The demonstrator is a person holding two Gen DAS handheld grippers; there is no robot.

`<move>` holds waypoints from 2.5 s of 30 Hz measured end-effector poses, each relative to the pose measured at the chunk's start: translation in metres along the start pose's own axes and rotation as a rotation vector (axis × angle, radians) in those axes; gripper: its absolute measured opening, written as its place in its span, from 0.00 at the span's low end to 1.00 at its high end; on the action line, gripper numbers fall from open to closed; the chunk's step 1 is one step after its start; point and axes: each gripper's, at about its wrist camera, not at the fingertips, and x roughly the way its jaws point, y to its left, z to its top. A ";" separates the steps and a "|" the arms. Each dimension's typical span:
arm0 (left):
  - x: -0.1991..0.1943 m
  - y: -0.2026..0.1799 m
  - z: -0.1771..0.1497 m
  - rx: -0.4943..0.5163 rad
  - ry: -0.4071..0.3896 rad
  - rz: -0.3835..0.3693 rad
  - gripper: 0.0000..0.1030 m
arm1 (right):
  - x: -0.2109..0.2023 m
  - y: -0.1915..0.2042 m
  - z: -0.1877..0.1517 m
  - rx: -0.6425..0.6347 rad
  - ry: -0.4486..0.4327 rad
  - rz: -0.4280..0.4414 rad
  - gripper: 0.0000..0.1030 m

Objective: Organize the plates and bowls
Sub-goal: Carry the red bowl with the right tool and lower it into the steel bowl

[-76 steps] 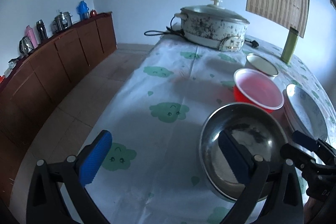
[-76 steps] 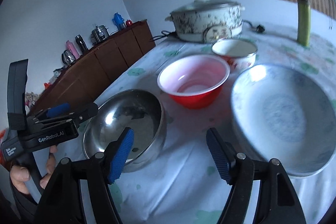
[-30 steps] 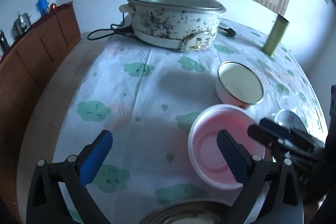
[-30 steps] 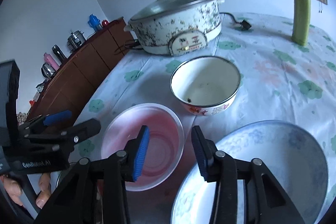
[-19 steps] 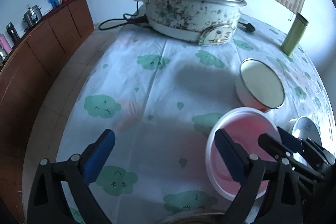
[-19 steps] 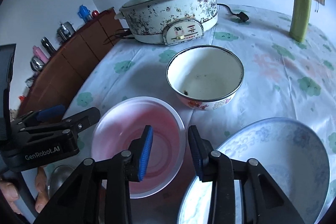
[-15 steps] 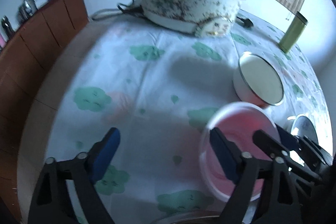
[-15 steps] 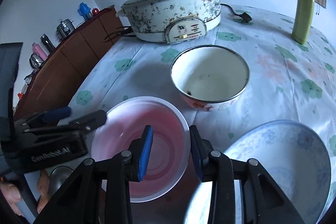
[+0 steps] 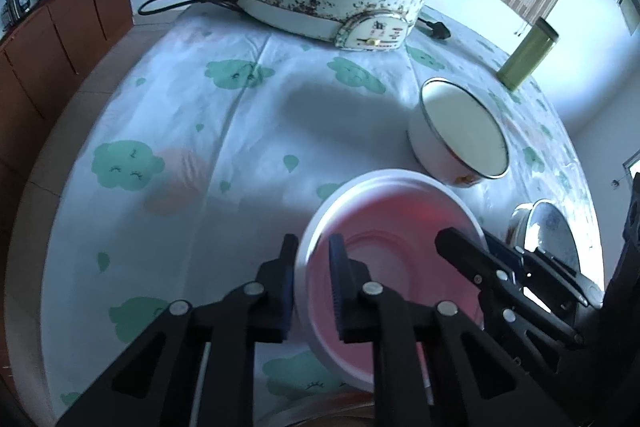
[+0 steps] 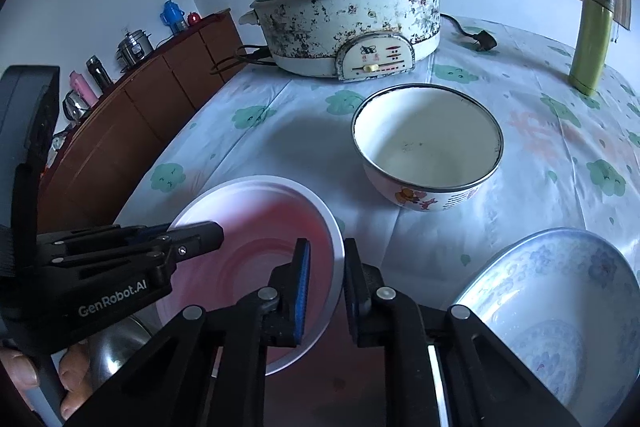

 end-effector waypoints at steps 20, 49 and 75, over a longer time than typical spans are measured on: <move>-0.034 -0.002 0.004 0.001 -0.133 -0.048 0.13 | -0.028 -0.006 0.008 0.059 -0.112 0.071 0.12; -0.133 0.006 -0.062 0.002 -0.242 0.049 0.13 | -0.117 0.051 -0.034 0.036 -0.177 0.189 0.12; -0.092 0.014 -0.101 -0.005 -0.142 0.189 0.16 | -0.083 0.060 -0.081 -0.003 -0.040 0.165 0.12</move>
